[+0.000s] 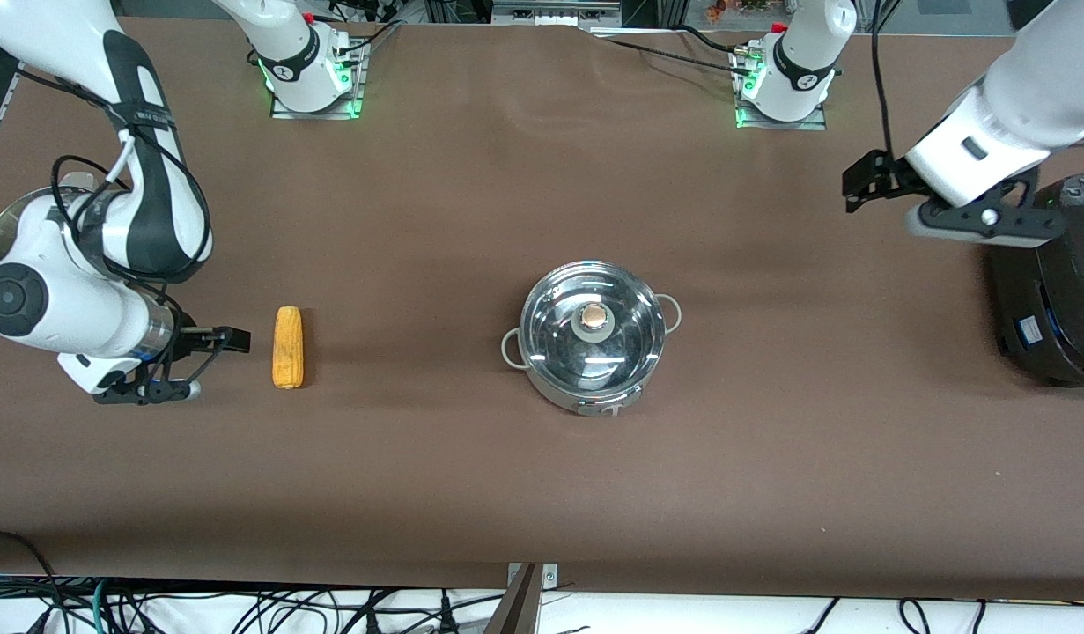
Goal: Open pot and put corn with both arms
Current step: 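Reach the right gripper to the corn while the left gripper moves toward the pot, then grasp the corn with the right gripper while the left gripper grasps the lid knob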
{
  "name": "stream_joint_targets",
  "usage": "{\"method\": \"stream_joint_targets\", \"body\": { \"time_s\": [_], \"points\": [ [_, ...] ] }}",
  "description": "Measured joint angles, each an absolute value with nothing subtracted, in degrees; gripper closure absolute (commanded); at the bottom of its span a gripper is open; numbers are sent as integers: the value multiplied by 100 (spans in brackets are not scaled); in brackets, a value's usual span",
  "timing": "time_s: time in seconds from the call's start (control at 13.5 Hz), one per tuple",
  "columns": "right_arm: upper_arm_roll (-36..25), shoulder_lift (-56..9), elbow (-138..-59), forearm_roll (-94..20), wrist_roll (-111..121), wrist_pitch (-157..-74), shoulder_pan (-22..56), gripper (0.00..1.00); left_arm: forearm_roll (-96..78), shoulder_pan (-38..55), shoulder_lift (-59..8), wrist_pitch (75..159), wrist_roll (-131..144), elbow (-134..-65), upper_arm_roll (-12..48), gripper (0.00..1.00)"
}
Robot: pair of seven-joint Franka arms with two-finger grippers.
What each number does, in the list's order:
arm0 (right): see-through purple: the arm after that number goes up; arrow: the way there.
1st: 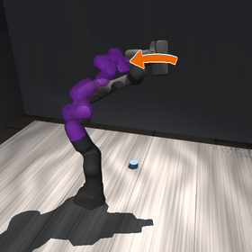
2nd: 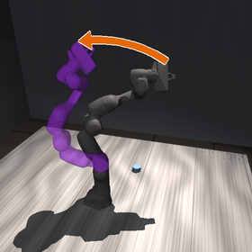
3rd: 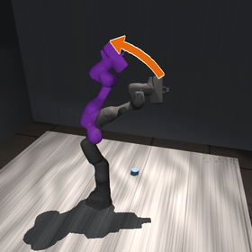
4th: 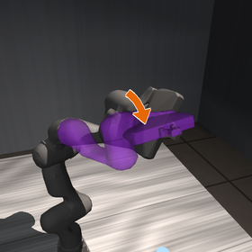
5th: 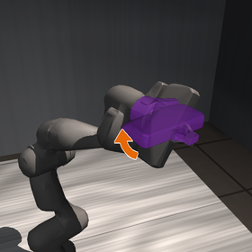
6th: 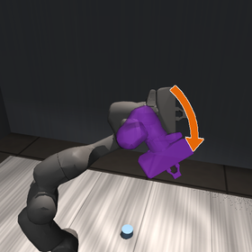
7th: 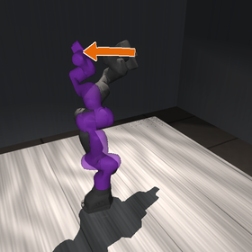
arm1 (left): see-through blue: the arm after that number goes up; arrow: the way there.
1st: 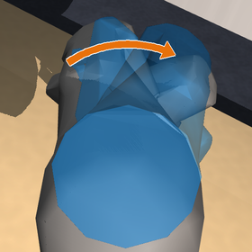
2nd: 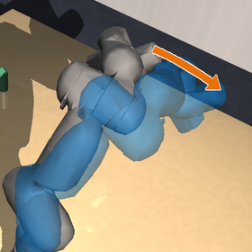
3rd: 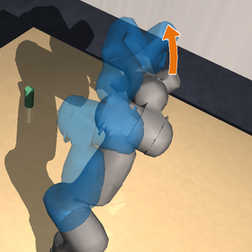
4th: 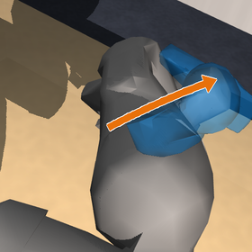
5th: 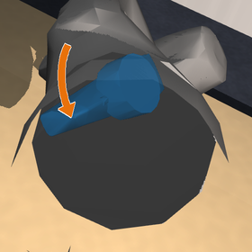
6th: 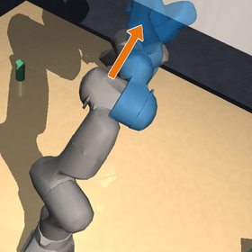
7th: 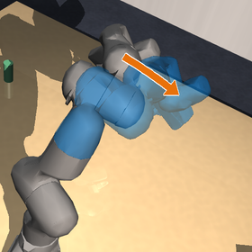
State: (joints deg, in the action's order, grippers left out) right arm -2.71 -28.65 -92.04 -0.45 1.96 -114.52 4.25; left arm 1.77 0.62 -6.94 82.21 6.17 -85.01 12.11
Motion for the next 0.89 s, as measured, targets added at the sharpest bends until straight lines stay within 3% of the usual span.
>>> {"method": "stream_joint_targets", "body": {
  "time_s": [0.37, 0.89],
  "points": [
    [-158, -3068, -9204, -224, 188, -11603, 457, 0, -159, 70, -876, 8383, 674, -8551, 1200, 0],
    [-144, -3250, -9205, -245, 187, -11762, 462, 0, -697, 1258, -1423, 9998, 3087, -8597, 1259, 0]
  ]
}}
